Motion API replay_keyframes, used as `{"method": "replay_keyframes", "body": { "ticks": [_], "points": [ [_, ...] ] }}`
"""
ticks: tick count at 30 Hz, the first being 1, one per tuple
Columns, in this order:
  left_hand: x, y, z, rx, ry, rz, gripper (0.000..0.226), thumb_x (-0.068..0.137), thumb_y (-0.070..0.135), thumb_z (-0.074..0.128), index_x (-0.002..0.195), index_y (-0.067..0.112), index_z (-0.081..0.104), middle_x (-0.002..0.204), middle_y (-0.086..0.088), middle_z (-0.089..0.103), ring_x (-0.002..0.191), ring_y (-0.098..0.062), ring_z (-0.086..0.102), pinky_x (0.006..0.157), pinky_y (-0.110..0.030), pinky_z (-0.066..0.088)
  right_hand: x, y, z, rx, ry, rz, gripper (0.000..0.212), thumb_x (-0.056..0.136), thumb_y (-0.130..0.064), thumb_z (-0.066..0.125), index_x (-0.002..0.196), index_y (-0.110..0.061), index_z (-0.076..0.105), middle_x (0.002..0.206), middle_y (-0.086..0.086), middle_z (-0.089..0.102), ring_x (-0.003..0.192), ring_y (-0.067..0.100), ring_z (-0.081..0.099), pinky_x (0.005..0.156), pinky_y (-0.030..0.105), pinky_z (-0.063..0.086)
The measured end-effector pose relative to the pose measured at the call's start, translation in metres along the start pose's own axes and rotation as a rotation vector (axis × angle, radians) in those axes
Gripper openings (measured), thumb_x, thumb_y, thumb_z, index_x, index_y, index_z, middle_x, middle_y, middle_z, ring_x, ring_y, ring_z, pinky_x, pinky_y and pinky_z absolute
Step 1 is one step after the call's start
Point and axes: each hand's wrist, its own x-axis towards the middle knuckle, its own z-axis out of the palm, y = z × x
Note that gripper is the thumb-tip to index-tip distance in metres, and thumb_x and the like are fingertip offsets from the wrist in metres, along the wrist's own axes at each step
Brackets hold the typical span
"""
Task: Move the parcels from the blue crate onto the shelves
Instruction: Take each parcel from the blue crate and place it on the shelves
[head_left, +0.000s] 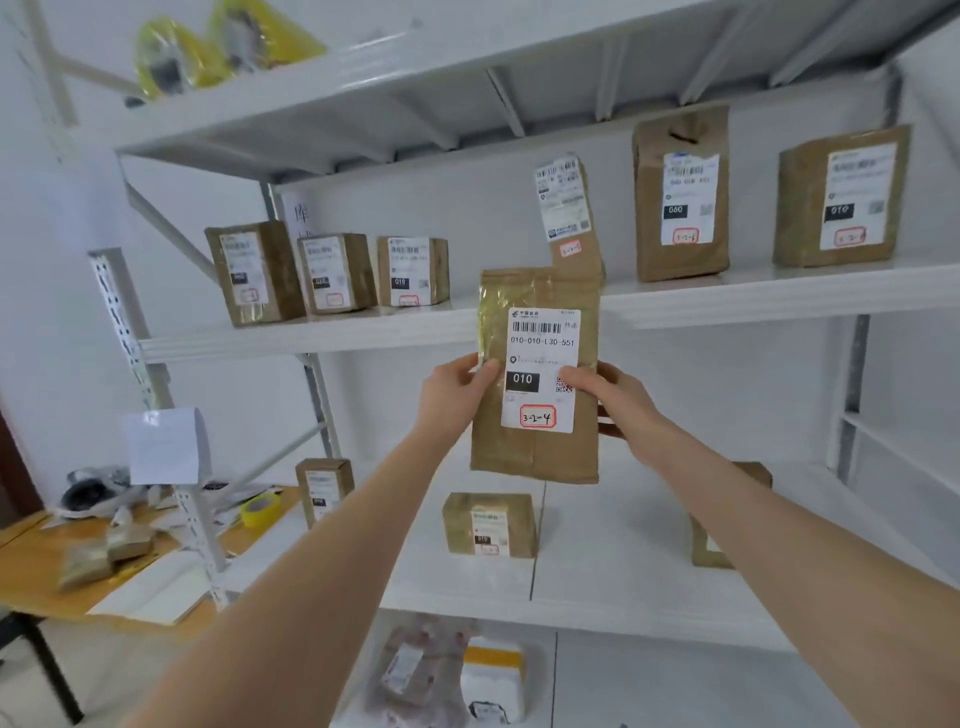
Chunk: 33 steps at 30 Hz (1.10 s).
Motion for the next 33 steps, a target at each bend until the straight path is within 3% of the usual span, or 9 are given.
{"method": "replay_keyframes", "body": {
  "ticks": [3, 7, 10, 15, 18, 20, 22, 27, 33],
  "points": [
    [0.023, 0.014, -0.025, 0.022, 0.037, 0.085, 0.024, 0.093, 0.04, 0.054, 0.104, 0.024, 0.068, 0.088, 0.002, 0.07, 0.082, -0.015, 0.064, 0.079, -0.036, 0.054, 0.01, -0.028, 0.024, 0.012, 0.047, -0.082, 0.048, 0.082, -0.037, 0.07, 0.125, -0.022, 0.055, 0.101, -0.005, 0.071, 0.091, 0.011, 0.066, 0.068, 0.024, 0.05],
    [0.058, 0.034, -0.046, 0.022, 0.082, 0.195, 0.022, 0.094, 0.037, 0.054, 0.079, 0.024, 0.063, 0.066, 0.004, 0.06, 0.063, -0.012, 0.05, 0.058, -0.026, 0.038, 0.034, -0.063, 0.042, 0.012, 0.104, -0.178, 0.041, 0.082, -0.038, 0.069, 0.119, -0.023, 0.059, 0.095, -0.009, 0.071, 0.085, 0.007, 0.066, 0.066, 0.023, 0.049],
    [0.089, 0.046, -0.057, 0.012, 0.093, 0.259, 0.025, 0.095, 0.037, 0.052, 0.088, 0.017, 0.067, 0.074, 0.0, 0.065, 0.069, -0.013, 0.055, 0.064, -0.028, 0.043, 0.06, -0.087, 0.051, 0.016, 0.13, -0.235, 0.039, 0.081, -0.039, 0.07, 0.116, -0.025, 0.061, 0.099, -0.008, 0.071, 0.09, 0.008, 0.066, 0.066, 0.022, 0.048],
    [0.141, 0.067, -0.074, 0.026, 0.112, 0.341, 0.023, 0.098, 0.034, 0.048, 0.086, 0.018, 0.06, 0.066, 0.011, 0.056, 0.06, -0.003, 0.049, 0.053, -0.02, 0.037, 0.112, -0.119, 0.063, -0.001, 0.143, -0.338, 0.049, 0.079, -0.045, 0.071, 0.121, -0.024, 0.058, 0.1, -0.007, 0.072, 0.093, 0.011, 0.067, 0.073, 0.025, 0.051],
    [0.175, 0.068, -0.087, 0.051, 0.12, 0.346, 0.027, 0.098, 0.036, 0.046, 0.091, 0.017, 0.064, 0.075, 0.006, 0.063, 0.067, -0.009, 0.055, 0.067, -0.03, 0.052, 0.144, -0.132, 0.074, -0.027, 0.148, -0.377, 0.066, 0.071, -0.052, 0.074, 0.128, -0.024, 0.055, 0.104, -0.007, 0.071, 0.094, 0.012, 0.067, 0.081, 0.03, 0.054],
    [0.194, 0.065, -0.094, 0.016, 0.133, 0.338, 0.029, 0.098, 0.034, 0.045, 0.082, 0.017, 0.062, 0.075, 0.002, 0.062, 0.07, -0.015, 0.055, 0.071, -0.037, 0.051, 0.163, -0.139, 0.082, -0.048, 0.154, -0.402, 0.075, 0.064, -0.055, 0.076, 0.129, -0.025, 0.054, 0.107, -0.007, 0.07, 0.096, 0.013, 0.067, 0.088, 0.035, 0.054],
    [0.209, 0.062, -0.097, -0.009, 0.146, 0.334, 0.032, 0.1, 0.03, 0.044, 0.072, 0.02, 0.056, 0.069, 0.002, 0.057, 0.069, -0.017, 0.051, 0.068, -0.034, 0.046, 0.178, -0.143, 0.09, -0.082, 0.165, -0.428, 0.079, 0.062, -0.057, 0.076, 0.13, -0.025, 0.052, 0.111, -0.005, 0.068, 0.099, 0.013, 0.065, 0.091, 0.037, 0.053],
    [0.241, 0.059, -0.095, -0.019, 0.143, 0.348, 0.027, 0.101, 0.027, 0.041, 0.083, 0.015, 0.058, 0.085, -0.006, 0.062, 0.078, -0.019, 0.054, 0.081, -0.041, 0.051, 0.204, -0.152, 0.094, -0.117, 0.227, -0.471, 0.071, 0.071, -0.049, 0.076, 0.132, -0.025, 0.049, 0.115, -0.002, 0.067, 0.104, 0.015, 0.063, 0.09, 0.033, 0.052],
    [0.273, 0.056, -0.083, -0.076, 0.064, 0.381, 0.024, 0.1, 0.021, 0.042, 0.083, 0.016, 0.058, 0.078, -0.004, 0.058, 0.077, -0.02, 0.052, 0.077, -0.037, 0.048, 0.22, -0.154, 0.086, -0.169, 0.299, -0.471, 0.064, 0.076, -0.043, 0.075, 0.132, -0.02, 0.054, 0.111, -0.001, 0.07, 0.098, 0.014, 0.067, 0.092, 0.038, 0.053]
  ]
}}
